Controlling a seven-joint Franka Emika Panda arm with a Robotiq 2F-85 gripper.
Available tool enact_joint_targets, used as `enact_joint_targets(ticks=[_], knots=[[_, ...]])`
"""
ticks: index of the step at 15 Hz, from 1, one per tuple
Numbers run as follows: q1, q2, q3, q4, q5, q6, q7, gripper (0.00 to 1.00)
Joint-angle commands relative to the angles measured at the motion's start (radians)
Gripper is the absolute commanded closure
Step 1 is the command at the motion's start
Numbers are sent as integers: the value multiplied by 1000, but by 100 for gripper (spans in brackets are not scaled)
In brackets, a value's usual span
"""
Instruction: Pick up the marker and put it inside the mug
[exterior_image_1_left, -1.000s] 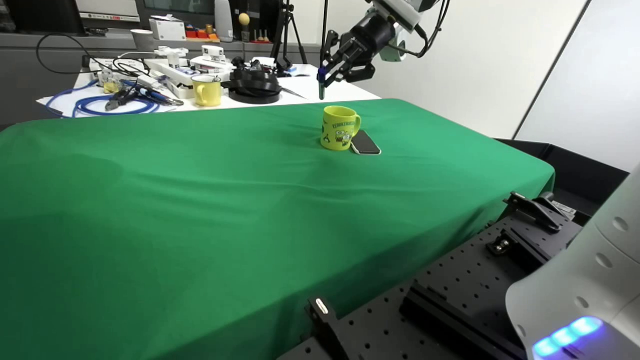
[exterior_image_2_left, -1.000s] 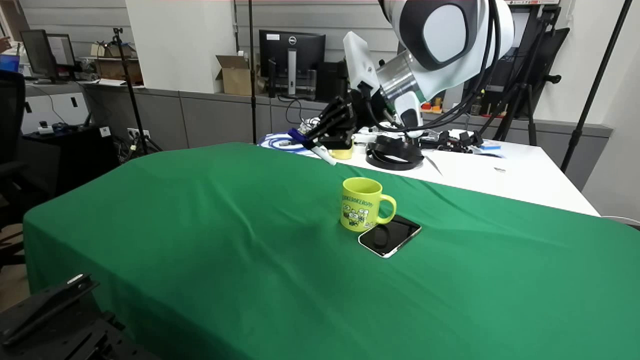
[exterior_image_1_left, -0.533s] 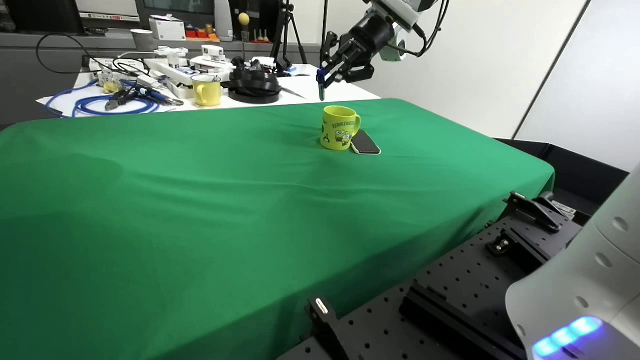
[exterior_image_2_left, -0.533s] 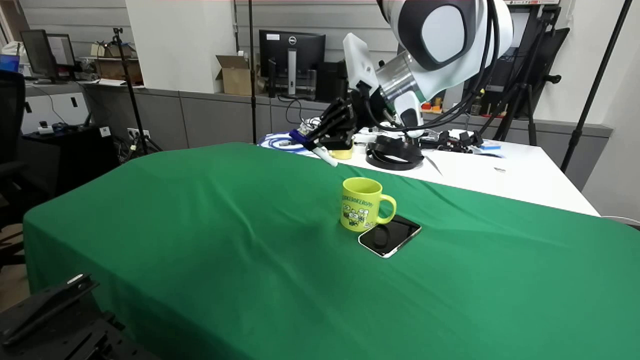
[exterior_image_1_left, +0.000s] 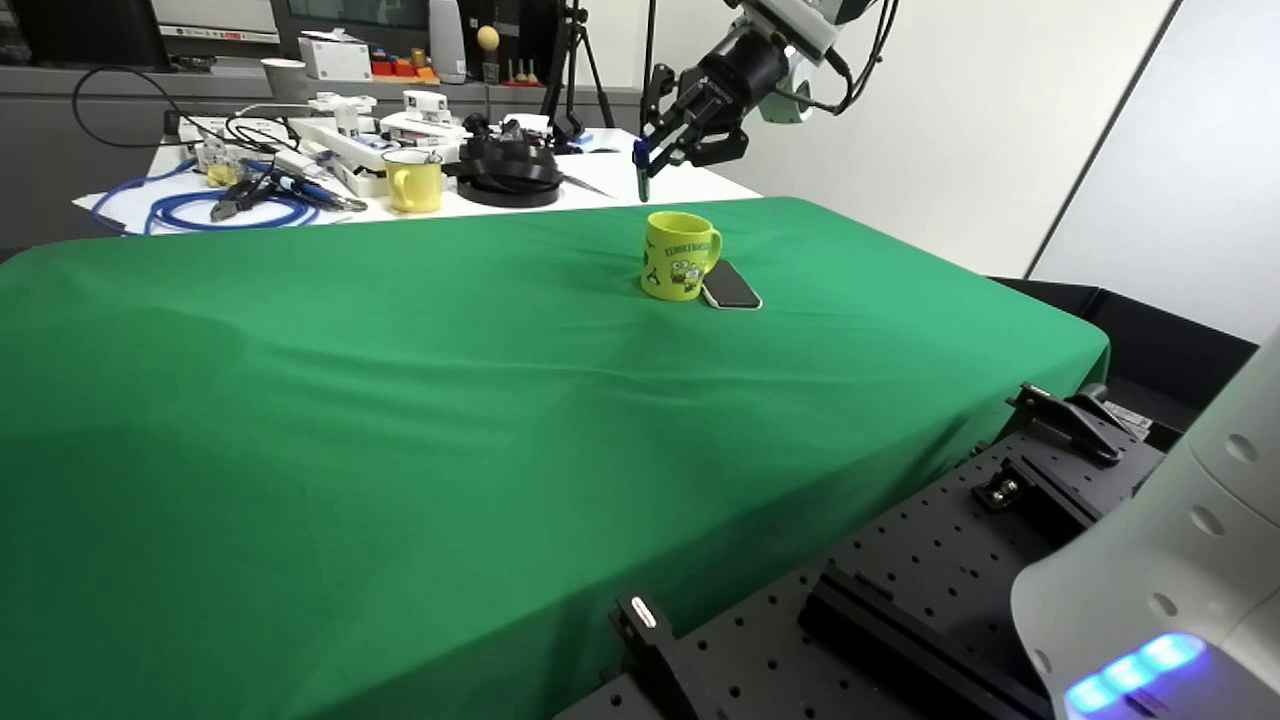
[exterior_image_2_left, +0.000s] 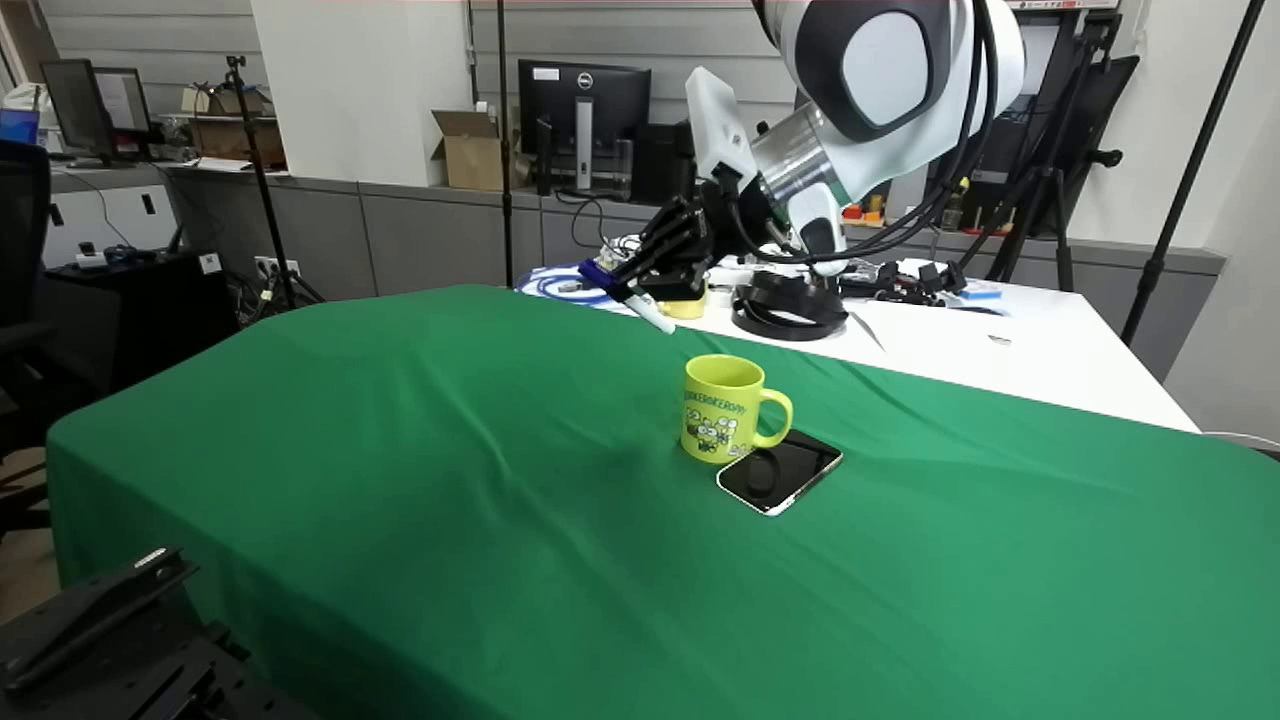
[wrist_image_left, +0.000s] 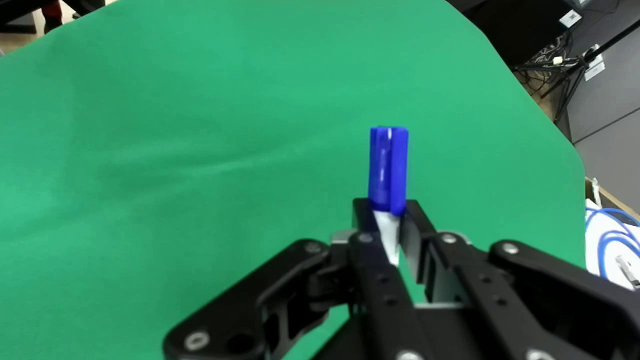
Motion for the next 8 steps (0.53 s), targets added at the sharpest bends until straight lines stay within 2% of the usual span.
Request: enact_joint_targets(ticks=[1,6,7,8], knots=[[8,2,-10,3,1,-4,-1,82],[8,2,-10,3,1,-4,-1,82],[8,2,-10,3,1,-4,-1,95],[4,7,-12,11,-1,-10,-2,95]])
